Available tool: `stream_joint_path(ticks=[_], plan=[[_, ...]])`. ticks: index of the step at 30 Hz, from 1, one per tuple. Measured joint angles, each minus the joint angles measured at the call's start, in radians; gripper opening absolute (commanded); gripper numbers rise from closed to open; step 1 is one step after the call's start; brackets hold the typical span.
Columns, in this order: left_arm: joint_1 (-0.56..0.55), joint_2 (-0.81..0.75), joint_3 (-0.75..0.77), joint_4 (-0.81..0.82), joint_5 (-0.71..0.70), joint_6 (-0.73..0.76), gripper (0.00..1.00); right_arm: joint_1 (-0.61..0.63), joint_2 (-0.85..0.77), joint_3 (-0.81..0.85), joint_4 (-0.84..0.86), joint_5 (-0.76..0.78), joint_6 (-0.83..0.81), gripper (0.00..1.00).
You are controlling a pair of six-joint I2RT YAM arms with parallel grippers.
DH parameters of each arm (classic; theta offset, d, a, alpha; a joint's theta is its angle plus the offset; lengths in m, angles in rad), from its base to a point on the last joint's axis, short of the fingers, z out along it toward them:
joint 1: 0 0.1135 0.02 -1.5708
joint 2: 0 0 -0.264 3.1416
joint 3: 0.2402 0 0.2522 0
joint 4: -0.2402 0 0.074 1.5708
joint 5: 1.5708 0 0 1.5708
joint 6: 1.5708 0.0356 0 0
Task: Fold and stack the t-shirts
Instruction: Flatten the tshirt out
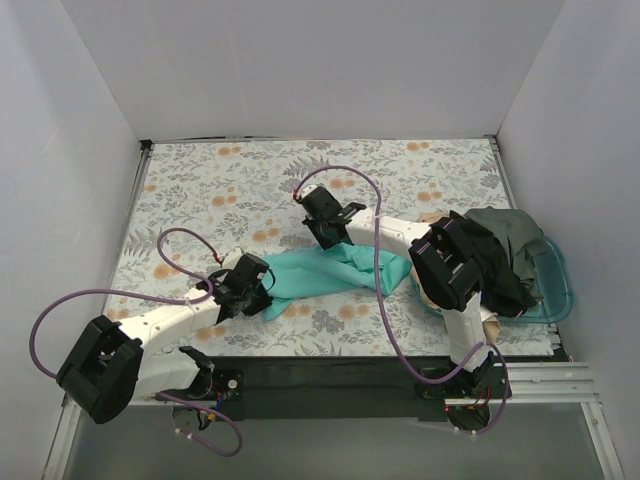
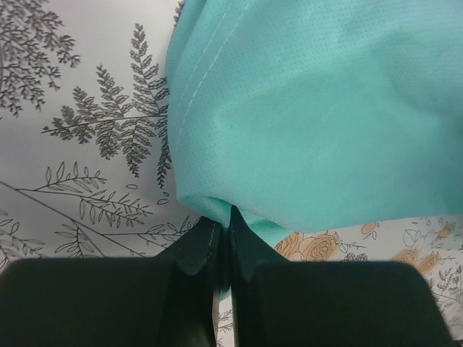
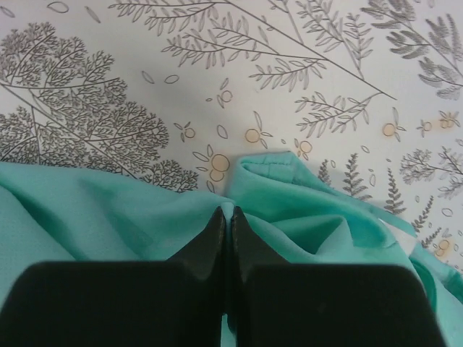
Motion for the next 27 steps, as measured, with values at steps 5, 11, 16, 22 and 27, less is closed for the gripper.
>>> stream_joint_path(ticks=[5, 11, 16, 22, 27], plan=[[0.0, 0.0, 0.042, -0.089, -0.048, -0.016, 0.0, 0.008, -0.056, -0.009, -0.037, 0.091, 0.02, 0.01], [0.0, -0.064, 0.232, -0.257, -0.182, -0.031, 0.0, 0.019, -0.381, -0.09, -0.059, 0.172, 0.044, 0.01], [0.0, -0.245, 0.43, -0.36, -0.29, -0.043, 0.0, 0.019, -0.707, -0.145, -0.055, 0.165, 0.058, 0.01], [-0.001, -0.436, 0.6, -0.362, -0.296, 0.012, 0.0, 0.023, -0.942, -0.144, -0.058, -0.01, 0.048, 0.01], [-0.008, -0.578, 0.693, -0.348, -0.254, 0.067, 0.0, 0.031, -1.069, -0.121, -0.05, -0.243, 0.038, 0.01]])
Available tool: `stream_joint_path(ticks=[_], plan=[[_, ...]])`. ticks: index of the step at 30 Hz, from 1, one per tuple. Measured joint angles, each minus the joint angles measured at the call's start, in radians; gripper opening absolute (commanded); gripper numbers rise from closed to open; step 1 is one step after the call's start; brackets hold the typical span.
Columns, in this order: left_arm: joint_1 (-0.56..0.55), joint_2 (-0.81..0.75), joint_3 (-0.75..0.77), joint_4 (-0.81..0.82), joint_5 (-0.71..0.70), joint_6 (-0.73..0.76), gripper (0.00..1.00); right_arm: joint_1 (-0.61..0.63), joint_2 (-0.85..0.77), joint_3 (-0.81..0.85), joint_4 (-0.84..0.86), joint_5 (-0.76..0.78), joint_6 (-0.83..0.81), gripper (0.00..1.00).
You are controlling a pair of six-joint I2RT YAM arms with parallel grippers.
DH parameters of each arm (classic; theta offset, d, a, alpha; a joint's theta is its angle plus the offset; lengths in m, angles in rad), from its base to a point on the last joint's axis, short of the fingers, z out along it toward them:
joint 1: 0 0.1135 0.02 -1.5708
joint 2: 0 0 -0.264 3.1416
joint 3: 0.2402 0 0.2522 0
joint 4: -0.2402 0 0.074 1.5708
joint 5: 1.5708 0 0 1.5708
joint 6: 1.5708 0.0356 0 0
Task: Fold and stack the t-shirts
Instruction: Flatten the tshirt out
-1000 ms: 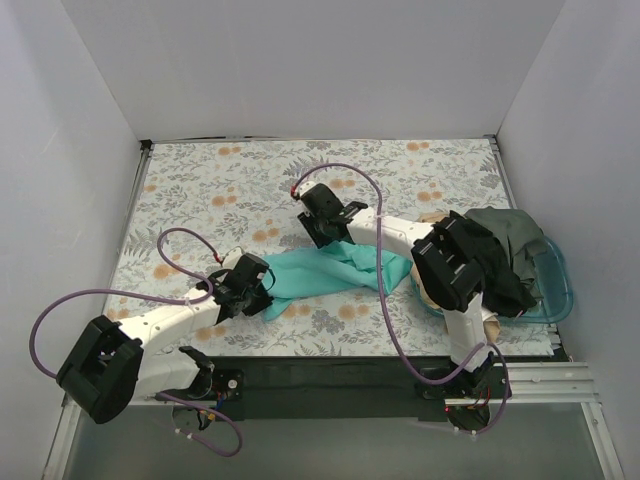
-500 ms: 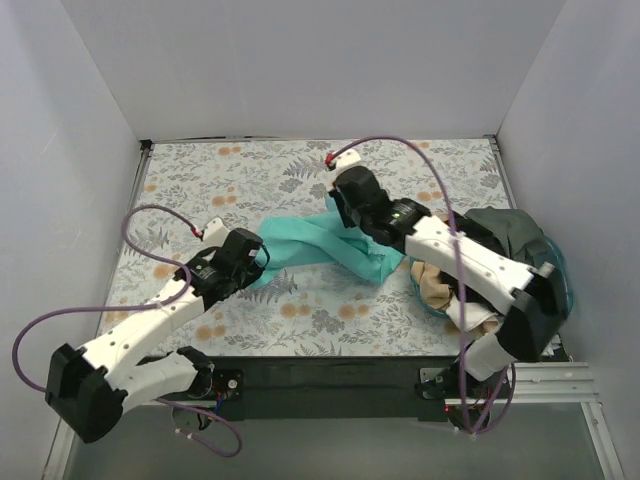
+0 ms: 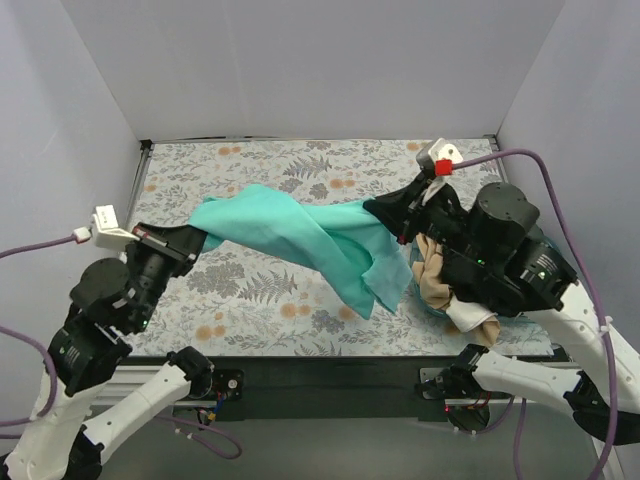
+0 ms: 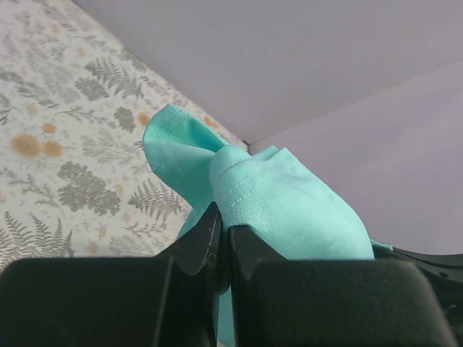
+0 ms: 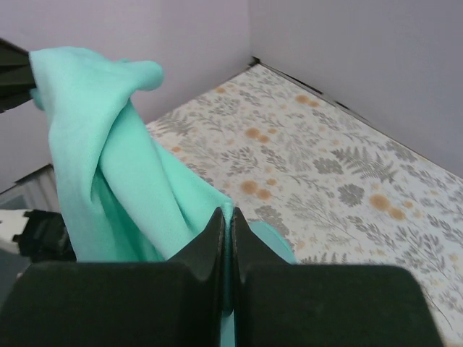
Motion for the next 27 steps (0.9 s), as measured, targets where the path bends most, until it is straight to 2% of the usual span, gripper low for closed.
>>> stream_joint_path(ticks=[4, 8, 13, 17, 19, 21, 22, 23, 26, 27], plan=[[-0.006, -0.097, 0.011, 0.002, 0.041, 0.015, 0.0, 0.008, -0.065, -0.008, 0.02, -0.154, 0.002, 0.01], [-0.006, -0.132, -0.005, -0.008, 0.058, 0.017, 0.0, 0.009, -0.095, -0.079, 0.046, -0.212, 0.013, 0.01], [0.0, -0.11, -0.137, 0.0, 0.0, 0.009, 0.0, 0.0, -0.054, -0.21, 0.047, -0.145, 0.049, 0.01], [0.009, 0.017, -0.304, 0.016, -0.071, -0.029, 0.0, -0.011, 0.098, -0.281, 0.051, -0.027, 0.082, 0.01], [0.012, 0.132, -0.367, 0.017, -0.092, -0.057, 0.0, -0.016, 0.229, -0.284, 0.056, 0.021, 0.09, 0.09], [0.015, 0.264, -0.407, 0.017, -0.106, -0.089, 0.0, -0.027, 0.386, -0.269, 0.061, 0.053, 0.097, 0.25], [0.018, 0.326, -0.42, 0.015, -0.108, -0.102, 0.0, -0.033, 0.458, -0.256, 0.059, 0.06, 0.097, 0.33], [0.022, 0.376, -0.426, 0.01, -0.109, -0.114, 0.0, -0.037, 0.523, -0.24, 0.053, 0.063, 0.098, 0.48], [0.042, 0.459, -0.428, 0.005, -0.121, -0.14, 0.0, -0.05, 0.654, -0.183, 0.011, 0.072, 0.098, 0.66], [0.049, 0.469, -0.431, 0.01, -0.126, -0.145, 0.0, -0.053, 0.67, -0.168, -0.003, 0.08, 0.098, 0.68]])
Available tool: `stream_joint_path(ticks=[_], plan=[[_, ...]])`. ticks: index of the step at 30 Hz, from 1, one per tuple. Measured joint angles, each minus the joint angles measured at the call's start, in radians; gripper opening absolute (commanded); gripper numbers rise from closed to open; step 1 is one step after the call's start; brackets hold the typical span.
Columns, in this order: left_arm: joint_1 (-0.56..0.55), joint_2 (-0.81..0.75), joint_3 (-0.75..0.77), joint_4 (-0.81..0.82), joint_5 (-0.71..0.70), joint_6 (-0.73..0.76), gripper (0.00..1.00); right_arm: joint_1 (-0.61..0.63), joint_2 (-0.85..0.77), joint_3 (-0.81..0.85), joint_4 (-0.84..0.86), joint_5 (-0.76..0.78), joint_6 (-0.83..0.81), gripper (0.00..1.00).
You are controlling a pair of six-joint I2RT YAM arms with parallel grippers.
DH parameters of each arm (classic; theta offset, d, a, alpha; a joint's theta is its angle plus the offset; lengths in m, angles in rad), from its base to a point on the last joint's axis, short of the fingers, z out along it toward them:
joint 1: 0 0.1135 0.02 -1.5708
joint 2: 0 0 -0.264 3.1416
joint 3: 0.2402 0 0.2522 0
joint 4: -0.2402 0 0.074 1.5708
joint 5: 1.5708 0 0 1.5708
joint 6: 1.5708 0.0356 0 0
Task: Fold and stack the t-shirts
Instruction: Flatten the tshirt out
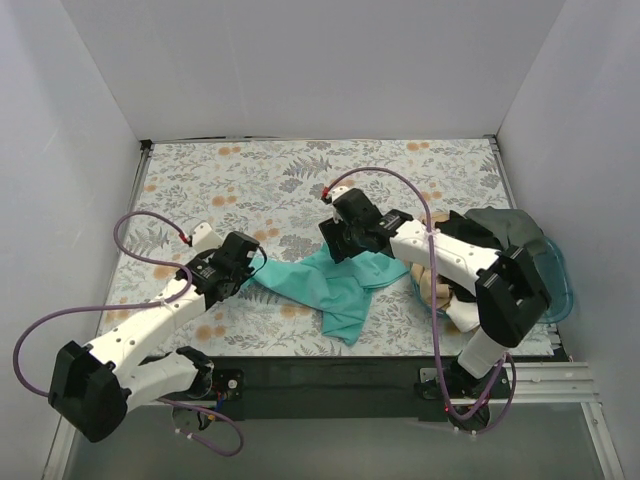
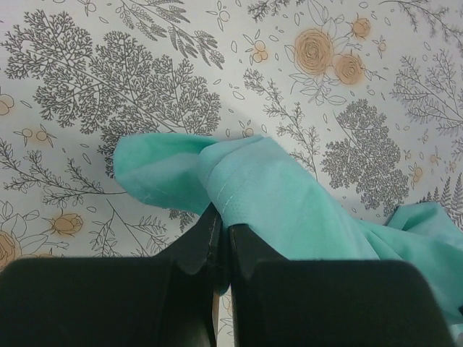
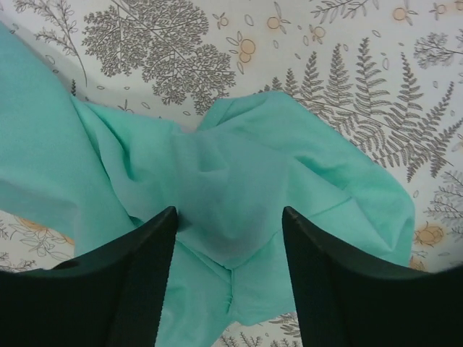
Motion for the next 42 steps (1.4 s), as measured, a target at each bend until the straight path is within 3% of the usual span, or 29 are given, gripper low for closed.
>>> stream_joint_path(ticks=[5, 12, 18, 22, 30, 35, 39, 41, 42], plan=[[0.055, -0.017, -0.06, 0.074, 0.0, 0.013, 0.0, -0.004, -0.066, 0.001, -0.038, 0.075, 0.001, 0.98], [0.257, 0.019, -0.106, 0.171, 0.045, 0.062, 0.0, -0.007, -0.317, -0.18, -0.05, 0.209, 0.015, 0.98], [0.383, 0.068, -0.106, 0.25, 0.085, 0.133, 0.0, -0.026, -0.279, -0.214, -0.072, 0.246, 0.011, 0.98], [0.412, 0.077, -0.106, 0.294, 0.116, 0.18, 0.0, -0.036, -0.187, -0.195, -0.078, 0.235, 0.008, 0.91], [0.437, 0.09, -0.106, 0.336, 0.167, 0.231, 0.0, -0.105, 0.043, -0.114, -0.072, 0.104, 0.017, 0.67], [0.437, 0.092, -0.106, 0.348, 0.179, 0.243, 0.0, -0.149, 0.102, -0.114, -0.071, 0.04, 0.028, 0.65], [0.437, 0.1, -0.106, 0.351, 0.183, 0.248, 0.0, -0.15, 0.121, -0.113, -0.039, -0.006, 0.026, 0.56], [0.437, 0.101, -0.106, 0.351, 0.185, 0.248, 0.0, -0.15, 0.126, -0.112, -0.022, -0.019, 0.026, 0.38], [0.437, 0.101, -0.106, 0.351, 0.185, 0.248, 0.0, -0.15, 0.129, -0.109, -0.014, -0.024, 0.027, 0.24]])
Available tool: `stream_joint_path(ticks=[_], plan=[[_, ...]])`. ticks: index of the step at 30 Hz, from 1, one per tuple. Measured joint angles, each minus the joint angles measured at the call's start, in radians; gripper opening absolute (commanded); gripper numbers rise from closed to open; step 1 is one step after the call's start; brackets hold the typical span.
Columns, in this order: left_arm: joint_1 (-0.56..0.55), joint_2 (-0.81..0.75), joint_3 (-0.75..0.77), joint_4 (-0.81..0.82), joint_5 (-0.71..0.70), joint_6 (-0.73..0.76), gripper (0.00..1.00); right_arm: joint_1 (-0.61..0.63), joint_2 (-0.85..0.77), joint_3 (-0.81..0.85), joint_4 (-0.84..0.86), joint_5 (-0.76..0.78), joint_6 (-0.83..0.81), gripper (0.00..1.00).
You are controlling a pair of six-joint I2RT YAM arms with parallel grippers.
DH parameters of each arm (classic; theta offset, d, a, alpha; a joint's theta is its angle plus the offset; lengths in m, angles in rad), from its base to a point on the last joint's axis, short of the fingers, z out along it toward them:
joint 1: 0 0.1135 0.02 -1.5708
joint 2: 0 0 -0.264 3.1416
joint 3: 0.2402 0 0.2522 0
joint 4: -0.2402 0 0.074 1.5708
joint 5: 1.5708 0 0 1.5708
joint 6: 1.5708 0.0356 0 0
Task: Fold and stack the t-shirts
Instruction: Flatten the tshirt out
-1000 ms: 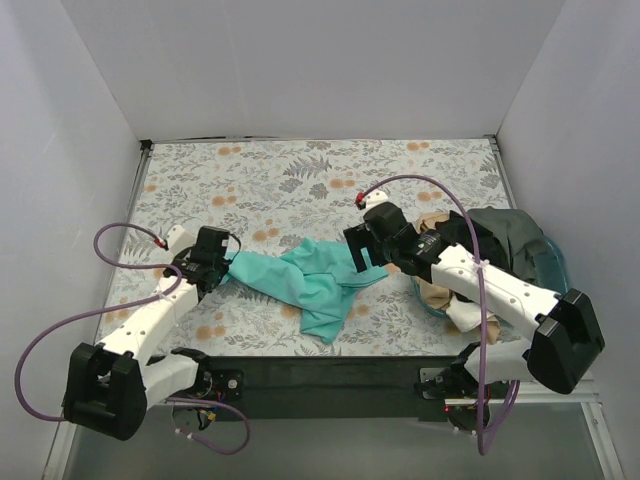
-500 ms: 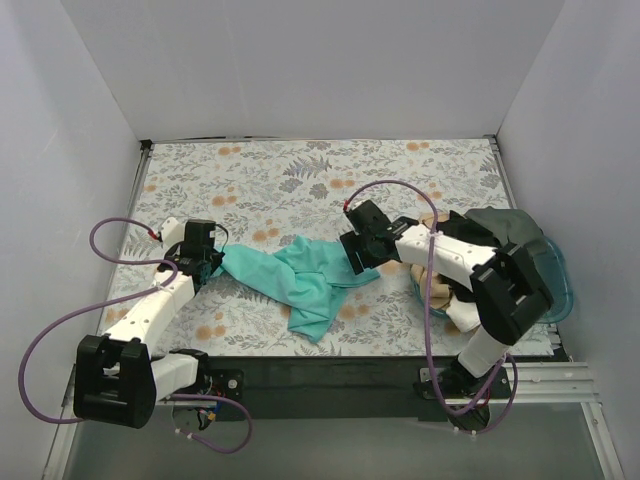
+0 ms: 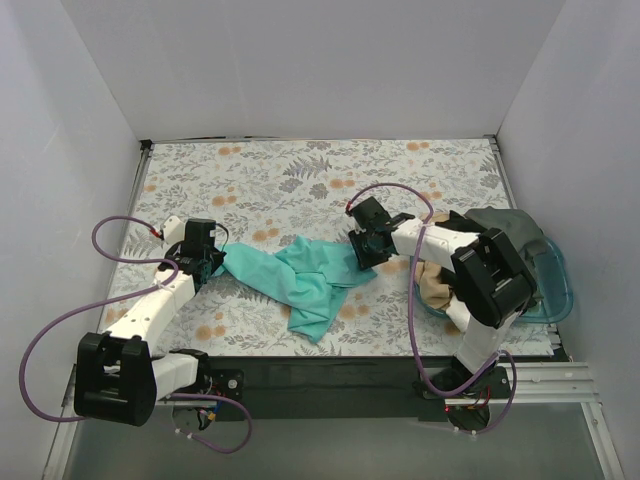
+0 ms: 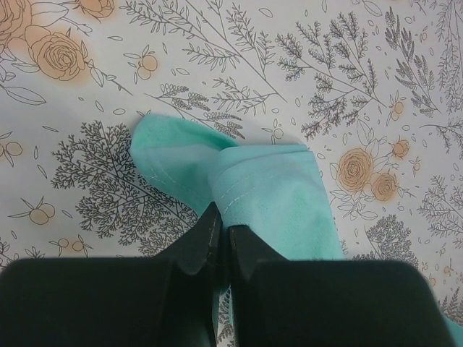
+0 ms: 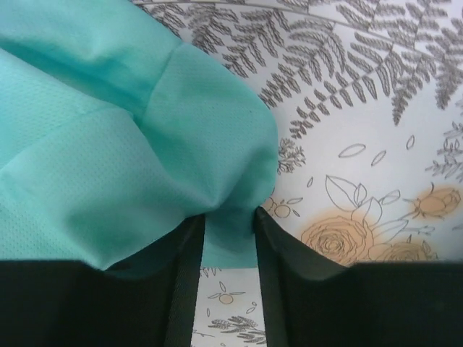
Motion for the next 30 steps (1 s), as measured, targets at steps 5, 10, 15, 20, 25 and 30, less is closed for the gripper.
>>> stream_joint_path(ticks=[5, 10, 15, 20, 25, 30], plan=[[0.0, 0.0, 0.0, 0.0, 0.007, -0.008, 0.0, 0.0, 0.01, 0.0, 0.049, -0.05, 0.02, 0.01], [0.0, -0.013, 0.005, -0.011, 0.029, -0.024, 0.0, 0.002, -0.045, -0.042, 0.054, -0.04, 0.031, 0.01], [0.0, -0.108, 0.037, -0.033, 0.097, -0.043, 0.0, 0.014, -0.278, -0.073, 0.025, 0.014, 0.035, 0.01], [0.0, -0.289, 0.13, -0.044, 0.185, -0.045, 0.0, 0.026, -0.617, -0.068, 0.074, 0.081, 0.036, 0.01], [0.0, -0.433, 0.286, -0.061, 0.23, -0.035, 0.0, 0.026, -0.848, -0.005, 0.085, 0.156, 0.031, 0.01], [0.0, -0.519, 0.488, -0.096, 0.244, -0.021, 0.0, 0.027, -0.96, 0.174, 0.081, 0.172, 0.017, 0.01]])
